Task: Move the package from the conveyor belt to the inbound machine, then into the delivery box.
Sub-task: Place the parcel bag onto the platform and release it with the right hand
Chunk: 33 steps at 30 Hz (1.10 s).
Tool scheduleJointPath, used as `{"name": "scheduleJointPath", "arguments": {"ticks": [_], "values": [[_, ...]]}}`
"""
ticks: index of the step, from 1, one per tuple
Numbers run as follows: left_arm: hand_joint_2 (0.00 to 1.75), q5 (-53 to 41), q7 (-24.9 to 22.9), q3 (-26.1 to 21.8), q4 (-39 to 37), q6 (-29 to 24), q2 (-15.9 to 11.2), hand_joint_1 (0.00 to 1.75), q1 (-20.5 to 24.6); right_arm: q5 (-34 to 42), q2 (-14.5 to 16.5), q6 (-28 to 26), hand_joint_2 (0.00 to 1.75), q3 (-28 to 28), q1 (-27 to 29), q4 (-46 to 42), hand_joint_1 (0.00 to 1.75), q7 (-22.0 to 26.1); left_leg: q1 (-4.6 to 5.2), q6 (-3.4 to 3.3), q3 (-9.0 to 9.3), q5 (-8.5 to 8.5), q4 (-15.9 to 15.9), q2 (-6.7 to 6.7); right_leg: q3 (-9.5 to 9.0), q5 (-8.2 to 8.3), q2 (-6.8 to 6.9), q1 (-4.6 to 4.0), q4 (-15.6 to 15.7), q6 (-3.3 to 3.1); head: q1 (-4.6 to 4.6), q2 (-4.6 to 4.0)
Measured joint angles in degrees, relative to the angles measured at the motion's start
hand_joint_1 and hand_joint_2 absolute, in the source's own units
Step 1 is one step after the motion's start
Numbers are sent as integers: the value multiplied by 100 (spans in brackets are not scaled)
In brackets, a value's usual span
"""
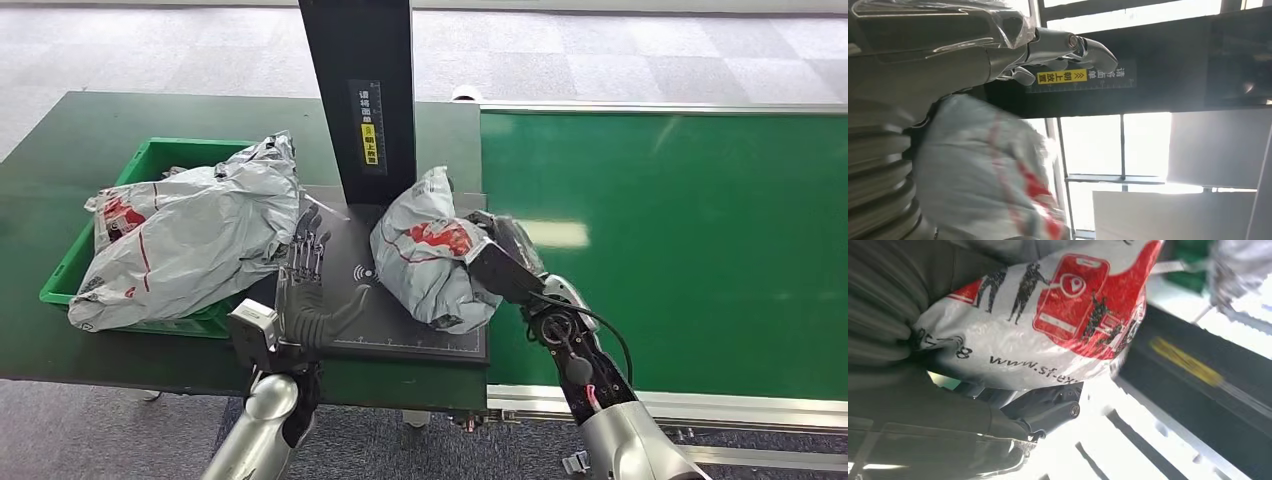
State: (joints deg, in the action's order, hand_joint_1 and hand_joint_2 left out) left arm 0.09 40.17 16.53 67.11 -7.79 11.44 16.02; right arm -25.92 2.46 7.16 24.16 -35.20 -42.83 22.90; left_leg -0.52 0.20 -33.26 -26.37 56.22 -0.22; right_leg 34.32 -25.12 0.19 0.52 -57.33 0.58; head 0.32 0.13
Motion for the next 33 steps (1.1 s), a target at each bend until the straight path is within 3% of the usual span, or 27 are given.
{"name": "scheduleJointPath", "arguments": {"ticks": [5,13,19,23,24,28,31,33], "values": [[175,-3,0,31,-105,7,9,0,26,362,-2,338,175,-114,-85,867,175,-70,1,2,-4,-4,0,11,6,0,-10,1,0,0,0,0],[175,0,0,47,-186,19,15,0,43,457,-2,439,175,-130,-183,1306,175,-157,0,3,-1,-5,0,16,8,0,-14,0,1,0,-1,0],[175,89,0,126,-377,50,27,0,230,1582,-1,1512,175,-419,-275,1718,175,-905,0,4,2,-4,0,17,5,0,-14,0,1,0,-1,0],[175,132,0,172,-478,12,30,0,326,2211,-12,2172,175,-721,-311,1961,175,-1123,1,4,2,-5,1,19,5,0,-17,0,1,0,0,0],[175,134,0,177,-491,0,30,0,331,2306,-15,2254,175,-780,-324,2001,168,-1144,1,4,2,-5,1,20,5,0,-17,1,1,0,-1,0],[175,144,0,177,-509,-63,26,0,331,2480,10,2127,175,-925,-356,2089,0,-1152,0,4,1,-6,0,19,5,0,-17,0,1,0,-1,0],[175,144,0,176,-510,-75,22,0,328,2489,49,2034,175,-940,-373,2113,0,-1123,0,4,1,-5,0,20,4,0,-18,0,1,0,-1,0],[175,144,0,176,-510,-69,19,0,327,2601,57,2254,175,-940,-373,2119,0,-1025,0,4,2,-5,0,21,4,1,-18,0,1,0,-1,0]]}}
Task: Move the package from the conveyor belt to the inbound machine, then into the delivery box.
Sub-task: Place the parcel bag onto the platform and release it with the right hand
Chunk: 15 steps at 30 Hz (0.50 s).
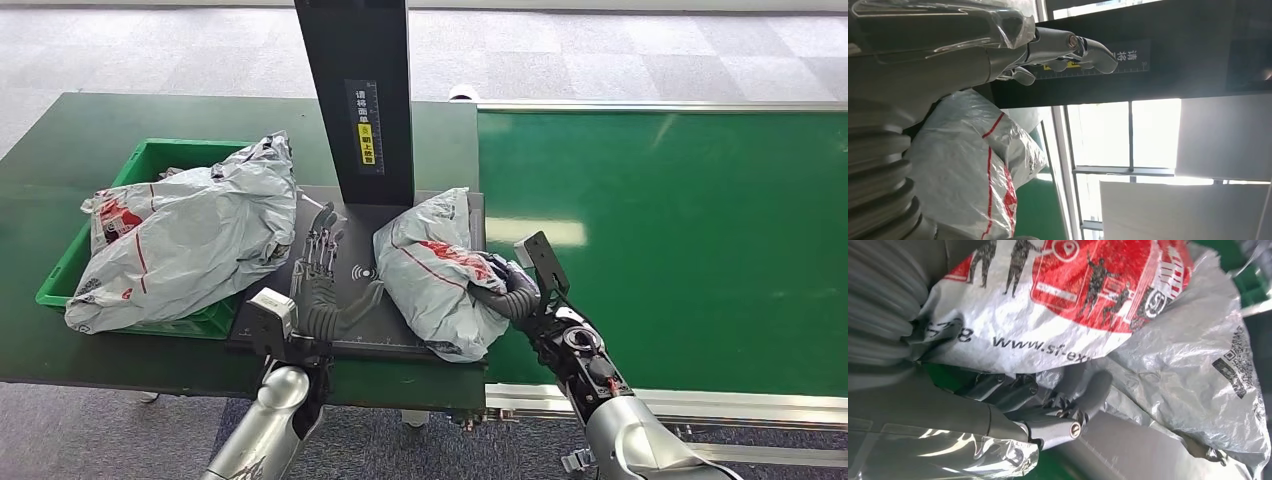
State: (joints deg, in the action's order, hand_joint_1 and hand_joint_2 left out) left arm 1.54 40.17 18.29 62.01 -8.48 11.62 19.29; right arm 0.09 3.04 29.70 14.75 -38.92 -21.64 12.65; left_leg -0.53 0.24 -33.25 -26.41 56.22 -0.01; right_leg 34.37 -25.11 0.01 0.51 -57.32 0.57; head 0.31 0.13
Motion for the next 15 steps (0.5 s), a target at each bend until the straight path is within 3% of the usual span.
{"name": "scheduleJointPath", "arguments": {"ticks": [2,4,6,8,12,15], "values": [[175,-2,0,0,0,11,-7,0,-2,194,2,367,175,0,9,3,0,167,0,0,0,0,0,-1,0,0,0,0,0,0,1,0],[175,-16,0,0,0,21,-16,0,-6,401,2,740,87,0,19,3,0,363,0,0,0,0,0,-1,0,0,0,0,0,0,0,0],[175,-67,0,3,0,25,-27,0,-20,549,-2,952,87,2,29,-3,0,584,0,0,0,0,1,-1,1,0,0,0,0,0,-1,0],[175,-167,0,18,-10,21,-46,0,-41,498,-16,790,175,45,47,-52,0,886,0,0,-2,0,1,-1,2,0,0,0,0,0,0,0],[175,-407,0,96,-119,9,-91,0,-62,-12,-94,-296,175,329,92,-343,0,1505,1,0,-5,0,1,0,5,0,0,0,0,0,0,0],[175,-540,0,151,-264,23,-112,0,-59,-307,-191,-838,175,565,197,-723,0,1659,1,0,-4,0,1,-1,5,0,0,1,0,0,-1,1]]}}
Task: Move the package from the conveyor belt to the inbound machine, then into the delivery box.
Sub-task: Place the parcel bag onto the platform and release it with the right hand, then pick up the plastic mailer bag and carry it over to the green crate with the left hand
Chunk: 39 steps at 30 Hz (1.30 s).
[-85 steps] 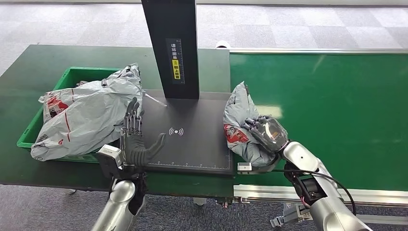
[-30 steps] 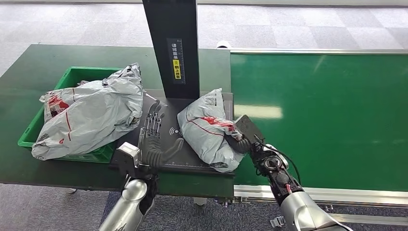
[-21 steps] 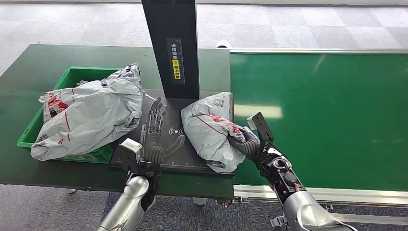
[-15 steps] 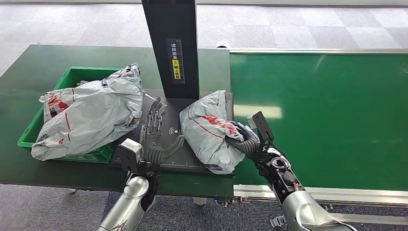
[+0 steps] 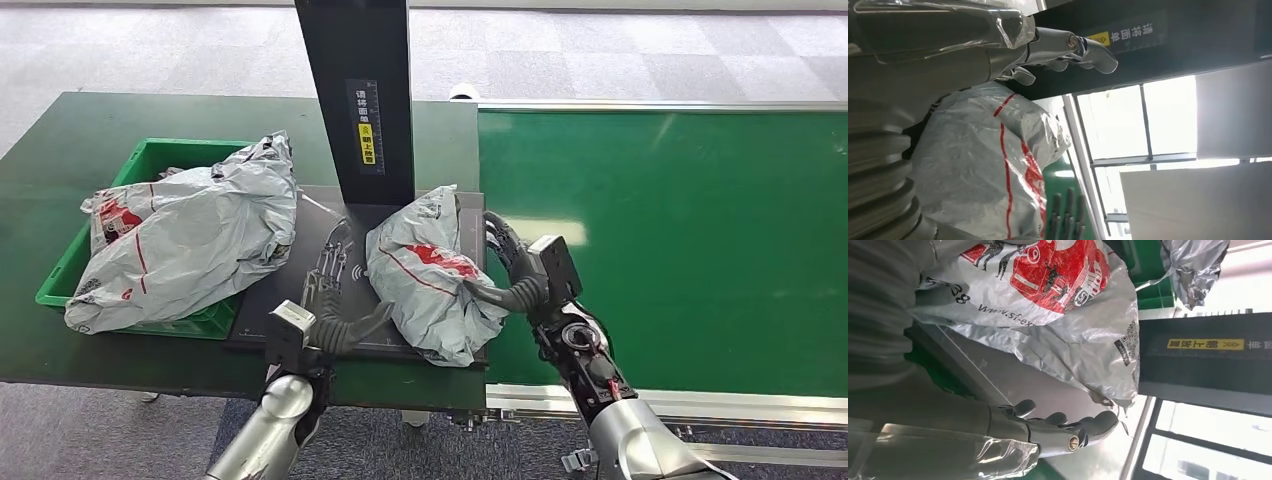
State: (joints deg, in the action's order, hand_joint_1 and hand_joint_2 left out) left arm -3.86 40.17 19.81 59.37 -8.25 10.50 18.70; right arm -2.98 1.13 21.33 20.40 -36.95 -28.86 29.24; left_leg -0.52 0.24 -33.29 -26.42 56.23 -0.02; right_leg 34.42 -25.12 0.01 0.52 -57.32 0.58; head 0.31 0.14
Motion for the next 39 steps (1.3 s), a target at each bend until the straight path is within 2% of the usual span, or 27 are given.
{"name": "scheduleJointPath", "arguments": {"ticks": [6,17,19,23,29,34,38,39], "values": [[175,-339,-14,97,-274,116,-18,0,8,-214,-201,-325,175,232,355,-660,0,94,0,0,-1,0,0,-1,0,0,1,0,0,0,1,-1],[175,-571,-228,280,-676,301,125,0,0,-157,-428,-580,175,102,1095,-1749,0,155,0,0,-2,-3,0,0,2,-1,0,0,1,0,1,-1],[175,-671,-453,287,-747,79,155,0,11,-97,-450,-565,175,50,1201,-1874,0,155,0,0,-1,-3,0,0,3,-1,0,0,1,0,-1,-1],[175,-979,-1035,294,-1087,-776,231,0,178,154,-470,-347,175,-178,1541,-2201,0,186,0,0,-3,-3,0,-3,3,-1,2,0,2,0,0,-1],[175,-1642,-1631,275,-1972,-1852,398,0,891,276,-405,-80,175,-424,1797,-2335,0,192,0,-1,-4,-2,0,-1,2,0,1,0,1,0,1,-1],[175,-2188,-2144,301,-2649,-2071,470,0,1343,261,-264,50,175,-475,1785,-2301,0,162,0,-1,-3,-1,0,-1,2,0,1,0,1,0,0,-1],[175,-2362,-2302,345,-2956,-1836,471,0,1473,207,-185,83,175,-503,1721,-2231,0,153,0,-1,-4,-2,-1,-1,2,0,1,0,0,0,-1,-1],[175,-2356,-2284,344,-2996,-1740,470,17,1483,201,-172,92,175,-512,1694,-2207,0,153,0,-1,-4,-2,-1,-1,2,0,1,0,0,0,-1,-1]]}}
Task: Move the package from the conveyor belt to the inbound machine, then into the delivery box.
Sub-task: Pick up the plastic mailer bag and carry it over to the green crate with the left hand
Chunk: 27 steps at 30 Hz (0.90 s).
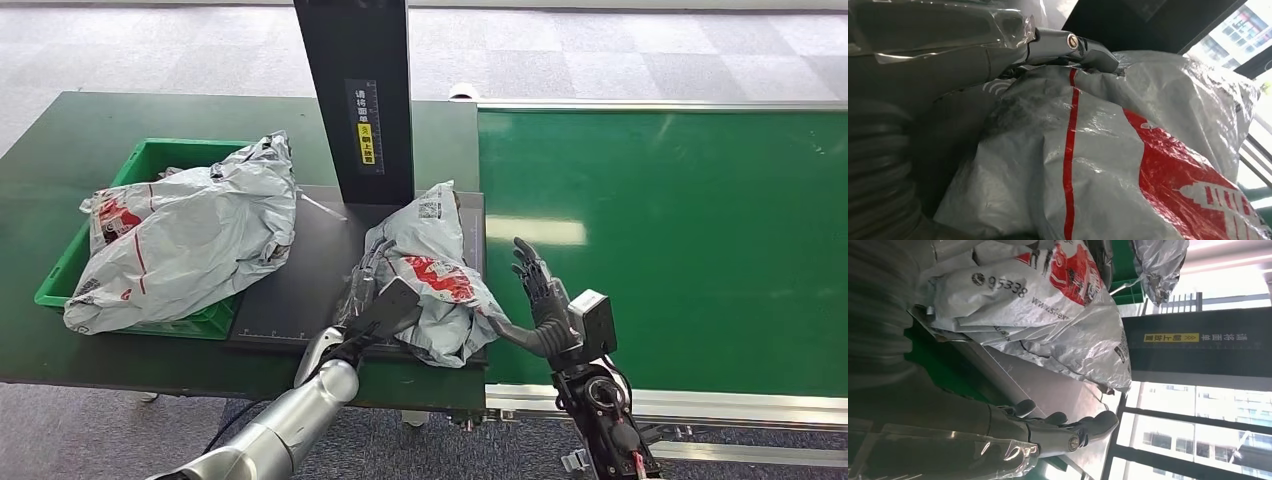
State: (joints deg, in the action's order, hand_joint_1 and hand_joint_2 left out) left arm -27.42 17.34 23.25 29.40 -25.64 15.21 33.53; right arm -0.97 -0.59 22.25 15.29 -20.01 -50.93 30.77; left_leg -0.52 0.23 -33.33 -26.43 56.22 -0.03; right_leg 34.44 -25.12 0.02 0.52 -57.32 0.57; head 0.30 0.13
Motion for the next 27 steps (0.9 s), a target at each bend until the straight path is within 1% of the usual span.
{"name": "scheduleJointPath", "arguments": {"ticks": [1,3,5,8,10,17,20,25,27], "values": [[175,15,31,-1,-31,97,-1,34,6,-5,10,11,175,-11,-28,27,0,0,0,0,0,0,0,0,0,0,0,0,0,0,1,0],[175,71,136,-7,-70,305,-2,112,12,-16,26,30,175,-29,-78,78,0,1,0,0,-1,0,0,-1,-2,0,1,1,0,0,1,0],[175,141,258,-24,-89,480,-2,160,12,-27,41,37,175,-40,-122,131,0,7,1,0,-1,0,0,-1,-3,0,2,1,0,0,1,0],[175,277,470,-85,-94,681,-1,171,11,-32,59,40,175,-63,-173,209,0,21,1,-1,-1,0,0,-2,-4,0,3,1,0,1,1,0],[175,385,618,-149,-90,785,0,174,8,-30,73,42,175,-81,-198,254,0,23,1,-1,-1,0,0,-2,-4,0,3,1,0,1,1,1],[175,863,1220,-382,100,1212,44,175,-123,-16,102,34,175,-131,-226,324,0,10,0,0,-1,0,0,-1,-1,0,2,1,0,0,1,0],[175,1015,1493,-446,288,1116,50,175,-253,-13,103,25,175,-146,-224,330,0,7,1,0,-1,-1,0,0,1,0,0,1,0,0,1,0],[175,1381,2045,-604,628,630,49,175,-445,21,100,-24,175,-207,-205,331,0,10,0,0,-2,-1,0,0,3,0,0,0,0,0,0,0],[175,1520,2190,-653,804,517,45,175,-529,39,95,-38,175,-223,-198,331,0,17,0,0,-2,-1,0,0,3,0,0,0,0,0,0,0]]}}
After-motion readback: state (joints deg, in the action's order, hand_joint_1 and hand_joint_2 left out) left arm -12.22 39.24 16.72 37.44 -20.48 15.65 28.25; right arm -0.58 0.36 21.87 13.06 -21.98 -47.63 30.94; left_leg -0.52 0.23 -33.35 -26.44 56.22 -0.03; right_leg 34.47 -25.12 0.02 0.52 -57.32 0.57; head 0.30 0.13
